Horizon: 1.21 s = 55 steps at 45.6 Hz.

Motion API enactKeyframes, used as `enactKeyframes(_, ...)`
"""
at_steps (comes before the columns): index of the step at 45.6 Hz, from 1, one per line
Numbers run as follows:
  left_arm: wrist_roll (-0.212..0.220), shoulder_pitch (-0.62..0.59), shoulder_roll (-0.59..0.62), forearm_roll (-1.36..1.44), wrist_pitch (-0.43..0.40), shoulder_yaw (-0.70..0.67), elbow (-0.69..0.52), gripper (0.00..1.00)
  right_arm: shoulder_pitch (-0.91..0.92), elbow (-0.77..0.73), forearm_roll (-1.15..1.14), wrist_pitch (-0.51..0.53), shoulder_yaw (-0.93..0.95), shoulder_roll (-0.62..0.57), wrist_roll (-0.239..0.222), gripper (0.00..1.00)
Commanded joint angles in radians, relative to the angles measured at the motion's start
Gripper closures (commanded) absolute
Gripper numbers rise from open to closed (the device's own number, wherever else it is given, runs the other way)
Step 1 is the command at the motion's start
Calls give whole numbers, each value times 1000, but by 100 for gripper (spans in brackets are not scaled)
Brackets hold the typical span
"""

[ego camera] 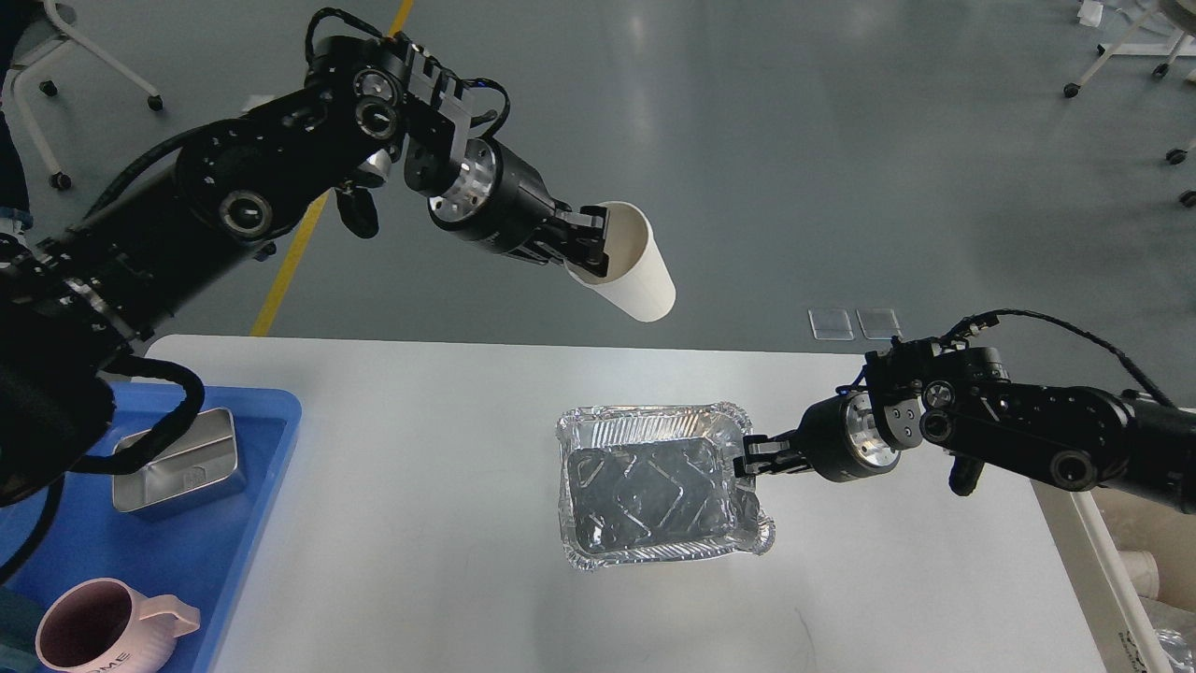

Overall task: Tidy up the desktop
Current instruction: 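Lift the paper cup with the left gripper over the foil tray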

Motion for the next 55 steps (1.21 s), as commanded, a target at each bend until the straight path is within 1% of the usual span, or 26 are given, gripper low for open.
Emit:
enactKeyframes(1,3,-19,-106,4,0,1,67,91,3,-19,8,4,-2,17,0,100)
enactKeyframes(7,4,-24,-171,4,0,4,92,90,9,-19,8,4,0,17,0,100)
enactKeyframes(12,4,-30,-205,0,0,71,90,90,18,-21,9,4,-2,17,1,100)
enactKeyframes(18,4,-24,-231,0,0,110,92,90,32,-22,9,2,-2,17,0,100)
enactKeyframes(21,11,-17,-231,0,0,123,92,90,35,-22,9,2,-2,16,0,100)
enactKeyframes(30,11,-7,-231,0,0,166,92,90,43,-27,24,2,0,16,0,100)
enactKeyframes(34,11,-5,-229,0,0,169,92,90,47,-36,24,2,0,17,0,100)
enactKeyframes(41,26,12,-228,0,0,171,90,90,52,-36,24,2,0,17,0,100)
enactKeyframes(48,27,35,-231,3,0,171,92,90,51,-36,26,0,0,17,0,100)
enactKeyframes(50,26,38,-231,4,0,171,93,86,51,-36,26,2,0,17,0,100)
enactKeyframes(51,26,39,-231,4,0,171,93,81,51,-36,26,0,0,17,0,100)
enactKeyframes(53,24,42,-231,3,0,171,98,68,51,-36,26,2,0,17,0,100)
enactKeyframes(55,18,42,-231,0,16,169,107,52,51,-36,26,2,0,16,0,100)
